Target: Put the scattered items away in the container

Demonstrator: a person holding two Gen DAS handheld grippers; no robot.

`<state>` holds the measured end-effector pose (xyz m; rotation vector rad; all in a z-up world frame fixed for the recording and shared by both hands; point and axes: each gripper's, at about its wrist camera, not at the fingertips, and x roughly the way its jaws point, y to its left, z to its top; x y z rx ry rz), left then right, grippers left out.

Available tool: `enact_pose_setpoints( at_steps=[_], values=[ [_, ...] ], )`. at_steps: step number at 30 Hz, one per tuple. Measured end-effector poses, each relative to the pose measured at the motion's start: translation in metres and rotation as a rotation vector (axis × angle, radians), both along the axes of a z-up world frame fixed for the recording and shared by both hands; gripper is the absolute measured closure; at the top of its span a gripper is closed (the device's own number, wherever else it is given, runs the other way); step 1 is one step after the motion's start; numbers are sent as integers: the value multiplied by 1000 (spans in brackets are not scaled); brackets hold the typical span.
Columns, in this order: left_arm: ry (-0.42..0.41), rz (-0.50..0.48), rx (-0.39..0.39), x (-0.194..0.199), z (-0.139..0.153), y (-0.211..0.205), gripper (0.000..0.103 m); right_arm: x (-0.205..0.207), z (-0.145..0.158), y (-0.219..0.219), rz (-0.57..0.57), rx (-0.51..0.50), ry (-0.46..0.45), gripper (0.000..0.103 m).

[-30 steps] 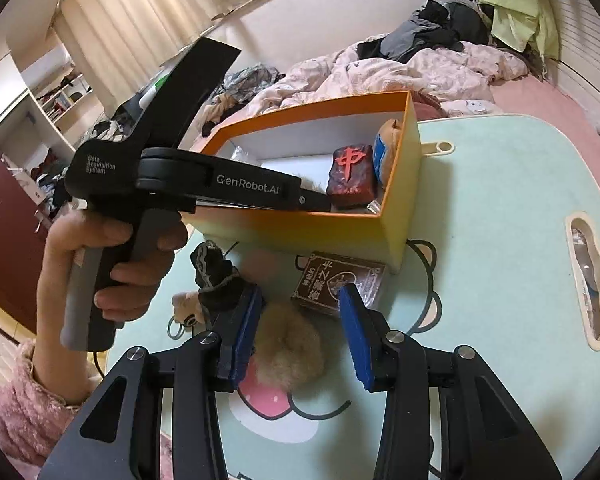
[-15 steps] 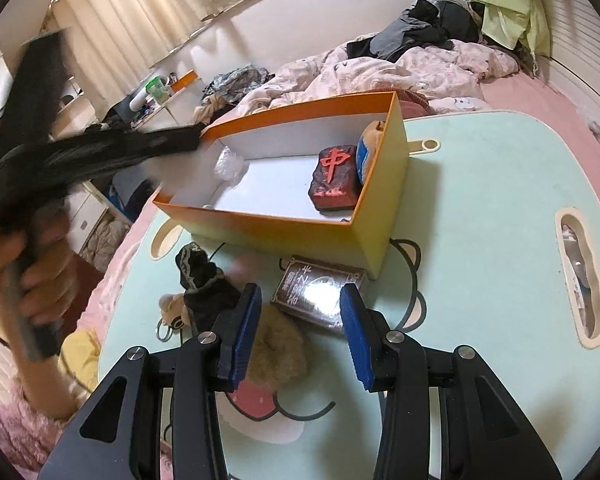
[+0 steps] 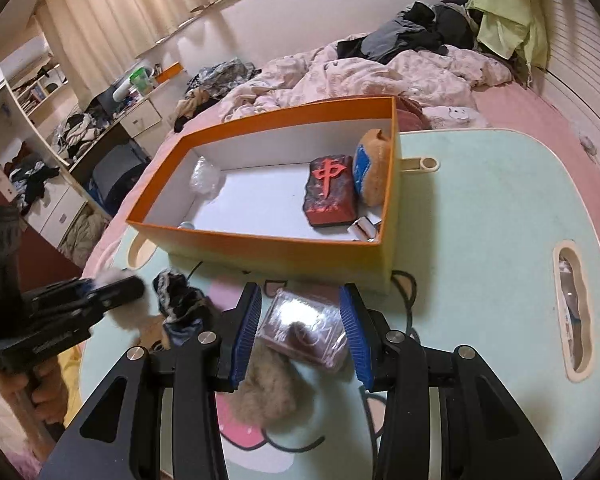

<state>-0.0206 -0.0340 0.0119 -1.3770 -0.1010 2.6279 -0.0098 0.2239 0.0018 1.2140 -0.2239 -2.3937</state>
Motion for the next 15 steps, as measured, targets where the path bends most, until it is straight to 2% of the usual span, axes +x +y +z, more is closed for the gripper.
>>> enact_pose_setpoints(
  at_steps=[6,8,10,12,15],
  values=[
    [-39,-5,12,-3,-20,8,78,-7,31,1,23,-43,26,61],
    [-30,-11,0,0,-22,13,66,-21,46,-7,20,7,31,61],
    [-17,-20,7,4,-22,16,45,-43,55,-17,26,82,26,61],
    [2,-30,20,9,-20,18,39,-69,53,-25,33,137,-24,61],
    [13,-36,36,13,-16,15,37,-101,38,-35,46,182,-129,61]
  ],
)
